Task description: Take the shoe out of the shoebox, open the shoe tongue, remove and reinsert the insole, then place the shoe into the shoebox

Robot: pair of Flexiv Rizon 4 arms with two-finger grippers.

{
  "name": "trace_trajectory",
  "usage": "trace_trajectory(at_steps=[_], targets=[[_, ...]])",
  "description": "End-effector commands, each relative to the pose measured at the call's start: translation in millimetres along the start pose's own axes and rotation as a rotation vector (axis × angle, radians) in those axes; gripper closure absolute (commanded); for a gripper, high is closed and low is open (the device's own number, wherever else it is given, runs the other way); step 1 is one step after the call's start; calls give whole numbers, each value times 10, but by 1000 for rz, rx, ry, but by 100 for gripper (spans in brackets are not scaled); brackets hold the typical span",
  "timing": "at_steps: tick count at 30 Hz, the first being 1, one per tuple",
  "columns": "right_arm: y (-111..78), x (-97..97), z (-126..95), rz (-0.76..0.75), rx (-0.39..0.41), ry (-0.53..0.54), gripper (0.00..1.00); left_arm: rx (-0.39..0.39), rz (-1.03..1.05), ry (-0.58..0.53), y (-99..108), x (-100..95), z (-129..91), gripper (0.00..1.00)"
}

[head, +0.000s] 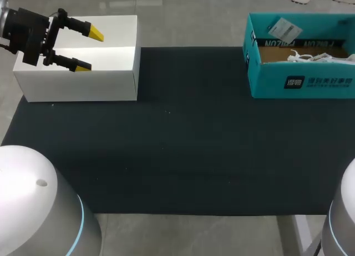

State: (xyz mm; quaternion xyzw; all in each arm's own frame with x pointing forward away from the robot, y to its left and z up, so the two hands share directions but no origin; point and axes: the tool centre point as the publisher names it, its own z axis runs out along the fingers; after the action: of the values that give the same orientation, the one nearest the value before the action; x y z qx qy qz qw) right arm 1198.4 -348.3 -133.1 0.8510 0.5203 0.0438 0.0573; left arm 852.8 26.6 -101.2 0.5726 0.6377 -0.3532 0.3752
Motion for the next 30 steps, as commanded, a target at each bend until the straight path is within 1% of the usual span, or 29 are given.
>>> trace_trajectory(at_steps=[1,2,5,9,10,13,16,17,18,30], targets=[[-33,29,104,29,690,-18,100,2,1,4,13,-5,1,0],[-52,28,136,39,686,-22,100,2,1,4,13,-5,1,0],[-95,-9,240,91,673,-80,100,2,1,4,13,-5,1,0],[-117,-23,251,150,662,-63,100,2,1,4,13,-5,1,0],[-111,-25,250,168,645,-70,100,2,1,4,13,-5,1,0],[-64,-28,275,208,637,-70,100,2,1,4,13,-5,1,0],[-33,-27,306,213,615,-73,100,2,1,4,13,-5,1,0],[-26,-23,318,210,593,-60,100,2,1,4,13,-5,1,0],[-24,-13,317,204,576,-76,100,2,1,4,13,-5,1,0],[-32,-4,305,191,576,-79,100,2,1,4,13,-5,1,0]])
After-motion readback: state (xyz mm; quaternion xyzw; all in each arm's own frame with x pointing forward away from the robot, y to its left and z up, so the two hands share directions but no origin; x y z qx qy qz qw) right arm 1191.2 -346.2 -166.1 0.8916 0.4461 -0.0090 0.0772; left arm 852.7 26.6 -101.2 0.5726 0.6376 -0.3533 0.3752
